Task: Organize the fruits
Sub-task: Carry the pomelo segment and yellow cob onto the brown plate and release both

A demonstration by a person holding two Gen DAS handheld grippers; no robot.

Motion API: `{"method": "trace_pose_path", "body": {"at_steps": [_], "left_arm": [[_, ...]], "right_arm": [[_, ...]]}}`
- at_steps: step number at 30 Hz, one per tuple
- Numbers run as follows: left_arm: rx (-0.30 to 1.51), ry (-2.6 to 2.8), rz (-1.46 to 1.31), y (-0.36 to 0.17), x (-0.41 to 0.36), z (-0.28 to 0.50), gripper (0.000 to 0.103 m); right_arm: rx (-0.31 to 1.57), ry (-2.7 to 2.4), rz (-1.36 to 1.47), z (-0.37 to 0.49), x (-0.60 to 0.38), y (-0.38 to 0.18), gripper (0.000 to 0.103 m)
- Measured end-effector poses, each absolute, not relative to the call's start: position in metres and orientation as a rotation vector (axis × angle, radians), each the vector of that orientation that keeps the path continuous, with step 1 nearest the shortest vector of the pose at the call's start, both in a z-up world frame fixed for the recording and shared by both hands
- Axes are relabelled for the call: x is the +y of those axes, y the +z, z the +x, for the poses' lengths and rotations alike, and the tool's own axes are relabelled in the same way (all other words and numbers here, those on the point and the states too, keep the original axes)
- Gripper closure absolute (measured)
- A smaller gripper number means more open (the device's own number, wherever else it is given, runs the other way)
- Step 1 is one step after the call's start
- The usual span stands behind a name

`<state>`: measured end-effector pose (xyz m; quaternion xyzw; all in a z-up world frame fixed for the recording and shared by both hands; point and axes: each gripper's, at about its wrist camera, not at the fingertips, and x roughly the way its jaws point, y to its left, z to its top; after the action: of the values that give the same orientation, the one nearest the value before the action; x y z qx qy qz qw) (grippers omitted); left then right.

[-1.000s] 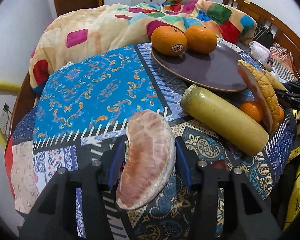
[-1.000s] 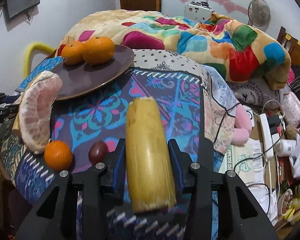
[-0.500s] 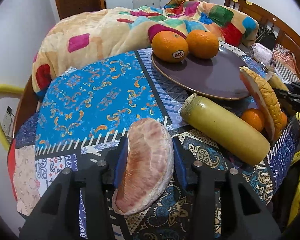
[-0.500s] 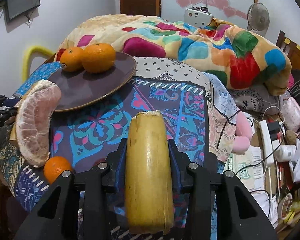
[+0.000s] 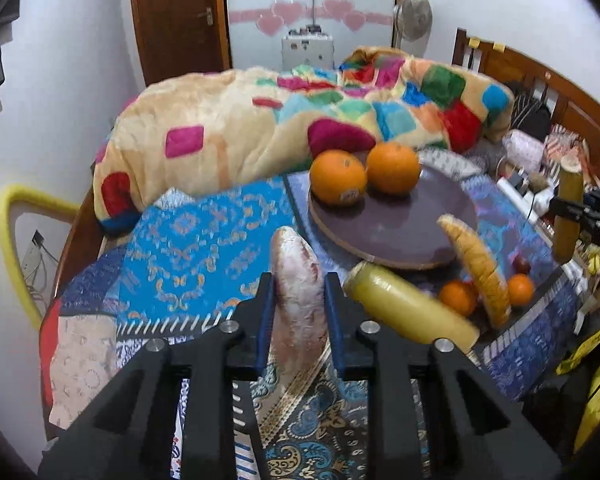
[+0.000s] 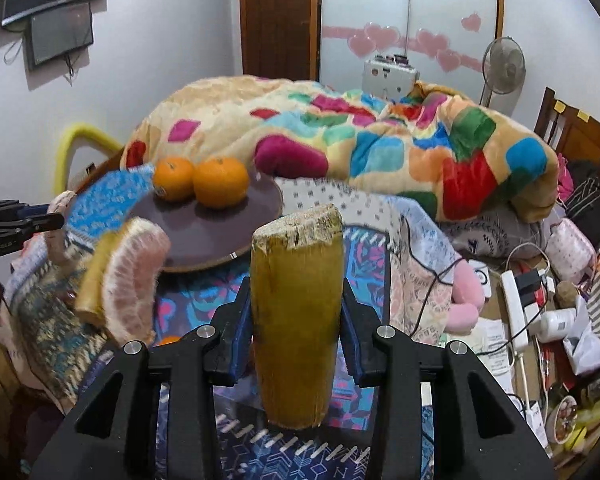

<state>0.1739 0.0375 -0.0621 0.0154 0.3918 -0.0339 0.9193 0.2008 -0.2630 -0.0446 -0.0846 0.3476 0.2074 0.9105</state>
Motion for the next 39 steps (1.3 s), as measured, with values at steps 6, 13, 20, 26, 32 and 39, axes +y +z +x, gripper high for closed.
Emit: {"method": "trace_pose_path", "body": {"at_steps": [6, 13, 20, 26, 32, 39], "left_arm": [[0.757, -0.082, 0.013, -0.046, 0.032, 0.179, 0.080], [0.711, -0.103, -0.011, -0.032, 0.025, 0.192, 0.080], [0.696, -0.119, -0.003, -0.031, 0.014, 0.210, 0.080], [0.710, -0.145, -0.002, -0.040, 0.002, 0.231, 0.080], [0.729, -0.165, 0.014, -0.051, -0.009, 0.251, 0.080], [0.744, -0.172, 0.034, -0.064, -0.020, 0.273, 0.080]], "right_arm": [[0.666, 0.452, -0.156, 0.200, -0.254, -0.028, 0.068], [0.639, 0.487, -0.145, 0.208, -0.235, -0.022, 0.068], [0.655, 0.511, -0.138, 0.227, -0.218, -0.030, 0.068], [0.689, 0.526, -0.126, 0.247, -0.206, -0.040, 0.068], [0.718, 0.535, -0.146, 0.266, -0.191, -0.050, 0.068], [0.759, 0.536, -0.149, 0.289, -0.178, -0.063, 0.068]]}}
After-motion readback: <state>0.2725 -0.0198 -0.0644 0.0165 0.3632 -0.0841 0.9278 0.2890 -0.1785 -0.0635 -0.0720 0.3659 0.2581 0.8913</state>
